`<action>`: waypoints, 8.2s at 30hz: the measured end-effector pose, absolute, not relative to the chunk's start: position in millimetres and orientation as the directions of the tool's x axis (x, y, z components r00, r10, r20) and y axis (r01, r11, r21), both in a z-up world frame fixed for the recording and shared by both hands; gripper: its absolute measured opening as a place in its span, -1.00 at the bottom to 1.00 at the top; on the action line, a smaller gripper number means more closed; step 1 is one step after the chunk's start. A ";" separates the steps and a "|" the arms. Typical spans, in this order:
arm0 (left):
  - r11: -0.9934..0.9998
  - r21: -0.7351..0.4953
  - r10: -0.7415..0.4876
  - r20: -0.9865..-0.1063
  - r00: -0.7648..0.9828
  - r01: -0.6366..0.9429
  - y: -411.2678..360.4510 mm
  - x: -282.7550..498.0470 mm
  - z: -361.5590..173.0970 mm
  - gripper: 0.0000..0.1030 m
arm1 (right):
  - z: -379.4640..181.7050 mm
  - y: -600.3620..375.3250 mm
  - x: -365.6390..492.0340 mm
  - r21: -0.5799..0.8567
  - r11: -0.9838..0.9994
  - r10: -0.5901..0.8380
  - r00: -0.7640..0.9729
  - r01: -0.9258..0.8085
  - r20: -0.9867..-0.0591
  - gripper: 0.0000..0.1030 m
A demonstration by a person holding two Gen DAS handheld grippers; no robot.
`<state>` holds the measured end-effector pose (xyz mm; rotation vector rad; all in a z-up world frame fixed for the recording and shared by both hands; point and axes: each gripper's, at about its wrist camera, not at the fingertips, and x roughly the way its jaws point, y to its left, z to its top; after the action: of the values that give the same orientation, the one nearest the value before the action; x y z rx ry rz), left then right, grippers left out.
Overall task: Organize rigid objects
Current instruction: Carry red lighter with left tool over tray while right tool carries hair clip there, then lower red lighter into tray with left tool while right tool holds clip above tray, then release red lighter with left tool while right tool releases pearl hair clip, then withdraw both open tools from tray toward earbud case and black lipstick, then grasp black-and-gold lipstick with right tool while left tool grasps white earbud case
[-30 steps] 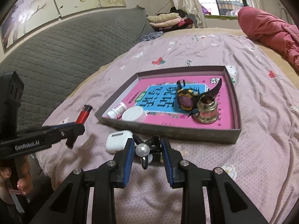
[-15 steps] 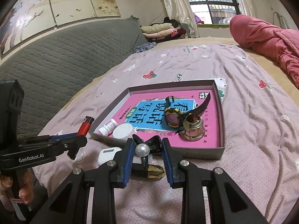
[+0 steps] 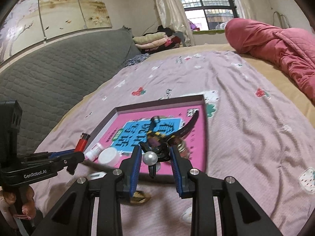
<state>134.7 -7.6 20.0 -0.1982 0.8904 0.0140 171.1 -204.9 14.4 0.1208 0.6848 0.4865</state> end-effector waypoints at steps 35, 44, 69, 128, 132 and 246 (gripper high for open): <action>0.987 -0.158 -0.106 -0.812 0.573 -0.042 -40.1 201.9 -23.4 -0.56 | -24.7 -189.3 211.3 0.121 0.935 0.315 0.624 -0.333 -0.715 -0.41; 0.986 -0.162 -0.108 -0.828 0.551 -0.050 -42.9 209.3 -37.1 -0.56 | -26.9 -189.5 214.5 0.131 0.933 0.322 0.615 -0.335 -0.720 -0.41; 0.985 -0.164 -0.110 -0.821 0.561 -0.047 -38.4 199.7 -29.6 -0.57 | -30.2 -184.3 215.4 0.100 0.927 0.320 0.620 -0.362 -0.716 -0.41; 0.981 -0.176 -0.095 -0.807 0.583 -0.085 -17.8 181.8 -10.3 -0.48 | -21.8 -189.5 215.2 0.135 0.934 0.329 0.646 -0.332 -0.689 -0.13; 0.981 -0.173 -0.087 -0.805 0.587 -0.092 -16.0 179.5 -7.8 0.00 | -20.1 -189.8 213.7 0.140 0.930 0.339 0.647 -0.340 -0.683 -0.12; 0.999 -0.044 -0.039 -0.896 0.443 -0.002 -1.8 120.5 -57.4 0.44 | -55.4 -74.1 123.1 -0.339 0.541 0.344 0.570 -0.770 -0.747 0.03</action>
<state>120.5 -1.8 -57.4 -0.0407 1.1122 -0.0233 123.1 -74.1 -55.4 -0.7194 0.6723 0.7242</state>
